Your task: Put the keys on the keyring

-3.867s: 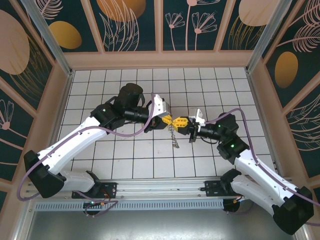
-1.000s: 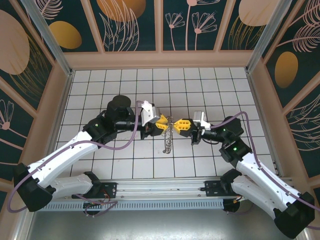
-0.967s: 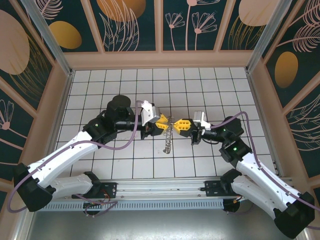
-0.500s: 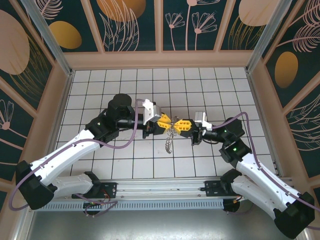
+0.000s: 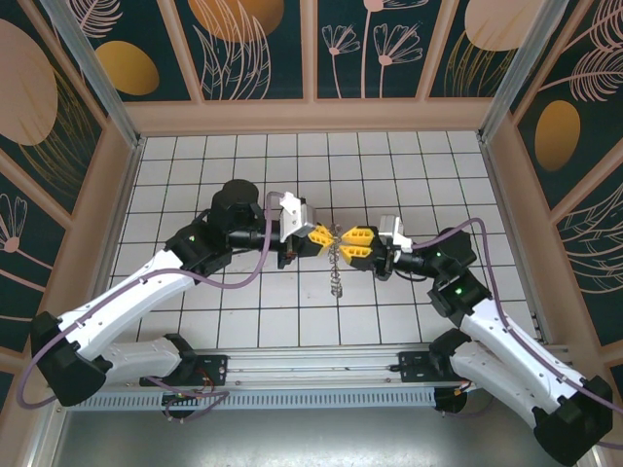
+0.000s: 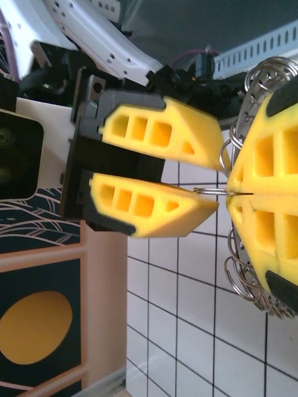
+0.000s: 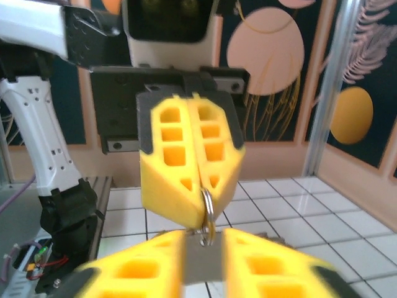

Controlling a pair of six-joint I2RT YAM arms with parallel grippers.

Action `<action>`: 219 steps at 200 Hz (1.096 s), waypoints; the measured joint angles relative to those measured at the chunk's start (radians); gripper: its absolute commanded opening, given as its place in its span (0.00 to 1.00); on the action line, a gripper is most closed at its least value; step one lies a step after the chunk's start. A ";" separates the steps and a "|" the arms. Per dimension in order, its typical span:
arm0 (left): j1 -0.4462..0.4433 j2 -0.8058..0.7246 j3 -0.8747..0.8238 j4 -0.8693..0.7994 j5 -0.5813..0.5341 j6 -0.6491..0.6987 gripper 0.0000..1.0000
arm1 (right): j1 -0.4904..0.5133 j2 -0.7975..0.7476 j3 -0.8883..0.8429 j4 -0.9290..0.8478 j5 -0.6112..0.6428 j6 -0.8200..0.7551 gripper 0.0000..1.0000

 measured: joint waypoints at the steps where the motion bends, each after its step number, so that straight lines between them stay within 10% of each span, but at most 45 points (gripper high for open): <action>1: 0.000 0.001 0.002 -0.004 -0.002 0.003 0.00 | 0.000 -0.001 0.001 -0.005 0.002 -0.001 0.37; 80: 0.000 0.119 0.205 -0.376 -0.183 0.225 0.00 | -0.002 -0.022 0.108 -0.373 0.130 -0.179 0.29; 219: 0.000 0.162 0.227 -0.483 -0.182 0.299 0.00 | 0.046 0.156 0.138 -0.314 0.101 -0.199 0.35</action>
